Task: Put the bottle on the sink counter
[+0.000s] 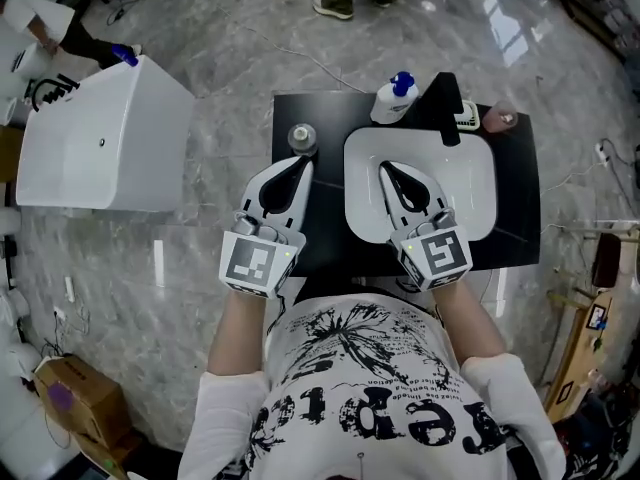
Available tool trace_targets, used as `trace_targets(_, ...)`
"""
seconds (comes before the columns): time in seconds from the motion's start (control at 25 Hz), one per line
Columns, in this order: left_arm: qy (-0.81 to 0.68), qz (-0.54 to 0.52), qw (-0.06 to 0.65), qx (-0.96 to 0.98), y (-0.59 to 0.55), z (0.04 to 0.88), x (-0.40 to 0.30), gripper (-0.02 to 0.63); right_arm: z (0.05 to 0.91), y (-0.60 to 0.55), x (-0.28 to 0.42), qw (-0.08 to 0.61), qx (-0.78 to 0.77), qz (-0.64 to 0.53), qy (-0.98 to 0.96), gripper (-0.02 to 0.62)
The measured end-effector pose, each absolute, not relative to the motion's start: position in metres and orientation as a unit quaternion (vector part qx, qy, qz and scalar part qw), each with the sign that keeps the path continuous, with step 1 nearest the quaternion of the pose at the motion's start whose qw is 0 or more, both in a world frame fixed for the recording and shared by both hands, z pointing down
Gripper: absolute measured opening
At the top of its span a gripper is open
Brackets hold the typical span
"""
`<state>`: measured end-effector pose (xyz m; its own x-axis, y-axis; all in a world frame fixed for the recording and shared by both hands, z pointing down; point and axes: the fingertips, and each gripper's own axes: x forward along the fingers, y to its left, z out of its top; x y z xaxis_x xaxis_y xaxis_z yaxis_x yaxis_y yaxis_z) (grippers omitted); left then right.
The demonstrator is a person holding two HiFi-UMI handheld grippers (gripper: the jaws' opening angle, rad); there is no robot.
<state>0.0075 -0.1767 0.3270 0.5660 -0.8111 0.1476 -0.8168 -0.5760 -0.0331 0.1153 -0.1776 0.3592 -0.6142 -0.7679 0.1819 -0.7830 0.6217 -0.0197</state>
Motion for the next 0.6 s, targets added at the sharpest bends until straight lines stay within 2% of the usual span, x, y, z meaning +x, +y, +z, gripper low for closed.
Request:
trace_targets(0.24,-0.448,0.059,-0.016,0.892,-0.144,0.284,0.008,0.015,0.317,-0.155,0.115,0.055,0.431,0.023,-0.901,0.015)
trace_targets(0.6,-0.441,0.033,-0.021,0.897,-0.122,0.258,-0.003,0.015,0.288,-0.128,0.105,0.045,0.422,0.005,-0.905,0.014)
